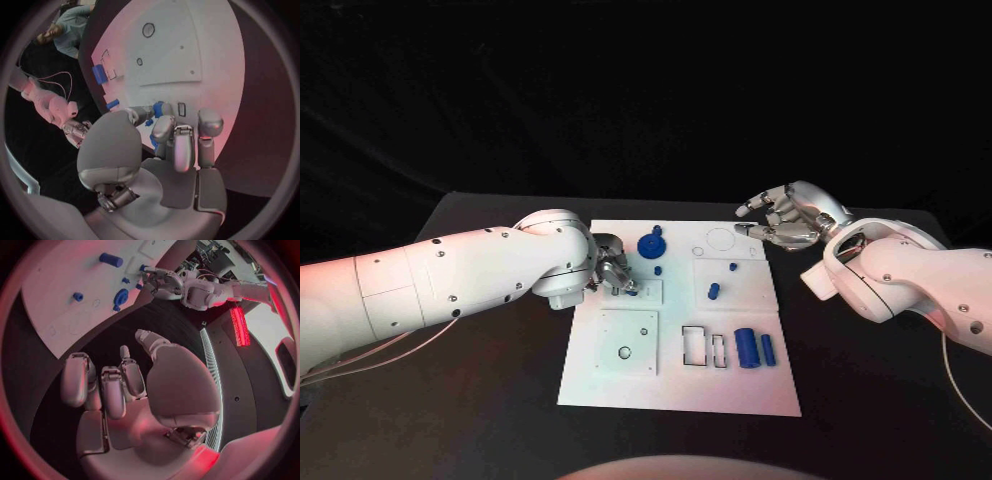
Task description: Assemble the parts on the task board
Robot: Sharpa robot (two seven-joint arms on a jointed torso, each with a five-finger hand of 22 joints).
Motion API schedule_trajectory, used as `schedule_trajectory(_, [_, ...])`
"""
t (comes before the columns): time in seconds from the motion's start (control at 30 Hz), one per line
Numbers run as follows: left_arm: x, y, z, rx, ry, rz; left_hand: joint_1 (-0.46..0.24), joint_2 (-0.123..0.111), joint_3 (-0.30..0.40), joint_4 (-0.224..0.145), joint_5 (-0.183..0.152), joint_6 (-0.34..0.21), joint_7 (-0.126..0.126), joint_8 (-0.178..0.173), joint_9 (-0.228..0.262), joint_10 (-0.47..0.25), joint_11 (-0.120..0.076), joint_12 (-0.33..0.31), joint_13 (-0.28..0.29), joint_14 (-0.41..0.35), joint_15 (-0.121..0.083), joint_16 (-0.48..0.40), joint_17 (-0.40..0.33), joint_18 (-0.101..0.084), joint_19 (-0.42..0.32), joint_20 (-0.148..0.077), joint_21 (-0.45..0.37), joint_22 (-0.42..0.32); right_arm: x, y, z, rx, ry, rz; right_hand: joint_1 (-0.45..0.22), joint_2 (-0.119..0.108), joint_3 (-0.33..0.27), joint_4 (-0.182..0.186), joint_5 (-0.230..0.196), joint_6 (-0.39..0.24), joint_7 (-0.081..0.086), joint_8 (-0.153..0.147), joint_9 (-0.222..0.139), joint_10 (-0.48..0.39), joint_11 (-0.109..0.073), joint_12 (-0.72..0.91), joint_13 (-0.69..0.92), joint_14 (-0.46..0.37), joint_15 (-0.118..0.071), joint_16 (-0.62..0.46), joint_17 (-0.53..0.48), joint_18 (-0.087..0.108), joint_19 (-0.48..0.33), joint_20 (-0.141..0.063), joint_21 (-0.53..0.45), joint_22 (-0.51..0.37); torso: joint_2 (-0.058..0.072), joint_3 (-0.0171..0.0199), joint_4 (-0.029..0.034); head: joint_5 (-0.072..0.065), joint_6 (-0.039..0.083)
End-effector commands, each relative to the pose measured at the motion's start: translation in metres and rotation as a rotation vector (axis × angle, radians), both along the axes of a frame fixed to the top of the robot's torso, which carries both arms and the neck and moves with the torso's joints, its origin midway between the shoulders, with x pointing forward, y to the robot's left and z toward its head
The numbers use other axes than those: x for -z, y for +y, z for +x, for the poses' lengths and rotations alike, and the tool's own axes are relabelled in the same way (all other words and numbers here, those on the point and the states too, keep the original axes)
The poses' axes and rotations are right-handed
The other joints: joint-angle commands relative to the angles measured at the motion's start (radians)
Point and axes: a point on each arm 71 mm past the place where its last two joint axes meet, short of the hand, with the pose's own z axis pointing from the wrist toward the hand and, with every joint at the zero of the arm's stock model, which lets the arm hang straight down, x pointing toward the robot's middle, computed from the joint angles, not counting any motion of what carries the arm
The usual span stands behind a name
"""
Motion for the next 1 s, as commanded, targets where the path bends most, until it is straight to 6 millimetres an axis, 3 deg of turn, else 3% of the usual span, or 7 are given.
schedule_trajectory(0.03, [0.001,-0.002,-0.002,0.016,0.014,0.013,0.0,0.008,0.179,-0.187,0.003,0.013,-0.014,0.005,-0.001,0.005,0.001,0.002,0.001,0.095,-0.006,0.003,0.22,-0.018,0.004,0.0,0.004,0.001,0.001,0.002,-0.001,-0.016,0.003,-0.007,-0.009,0.001,0.002,0.002,0.004,-0.006,-0.002,-0.003,0.002,-0.005,0.001,-0.001,0.006,0.092,0.0,-0.001,0.211,0.019,-0.005,0.0,-0.005,0.033,0.0,0.0001,0.0001,0.0,0.0])
schedule_trajectory(0.37, [0.001,-0.01,-0.003,0.036,0.022,0.011,-0.011,0.007,0.182,-0.19,0.013,0.017,-0.014,0.009,-0.001,0.008,0.002,0.004,0.003,0.096,-0.006,0.004,0.222,-0.018,0.006,0.0,0.005,0.004,0.0,0.002,0.0,-0.014,-0.008,-0.003,-0.009,0.003,0.006,0.004,0.008,-0.005,-0.002,-0.002,0.003,-0.003,0.0,0.002,0.008,0.093,0.0,0.0,0.213,0.019,-0.002,0.0,-0.003,0.035,0.001,0.0012,-0.0001,-0.002,-0.003])
schedule_trajectory(0.6, [0.001,-0.013,-0.003,0.041,0.028,0.004,-0.07,0.002,0.174,-0.183,0.042,0.028,-0.018,0.008,-0.012,0.016,0.0,0.006,0.004,0.098,-0.006,0.008,0.231,-0.02,0.012,0.0,0.009,0.015,0.0,0.002,0.0,-0.012,-0.012,-0.002,-0.009,0.003,0.006,0.004,0.008,-0.005,-0.002,-0.002,0.003,-0.003,0.0,0.002,0.008,0.093,0.0,0.0,0.213,0.019,-0.002,0.0,-0.003,0.035,0.0,0.001,-0.0002,-0.002,-0.006])
schedule_trajectory(1.0, [0.002,-0.015,-0.001,0.033,0.026,-0.004,-0.125,0.004,0.145,-0.155,-0.004,0.036,-0.024,0.001,-0.026,0.019,-0.004,0.006,0.005,0.098,-0.009,0.008,0.234,-0.02,0.014,-0.002,0.005,0.02,0.002,0.003,0.0,-0.012,-0.008,-0.001,-0.01,0.003,0.007,0.005,0.01,-0.005,-0.002,-0.002,0.003,-0.004,0.0,0.0,0.006,0.092,-0.001,-0.001,0.212,0.019,-0.003,-0.001,-0.004,0.035,0.0,0.0003,0.0,-0.003,-0.007])
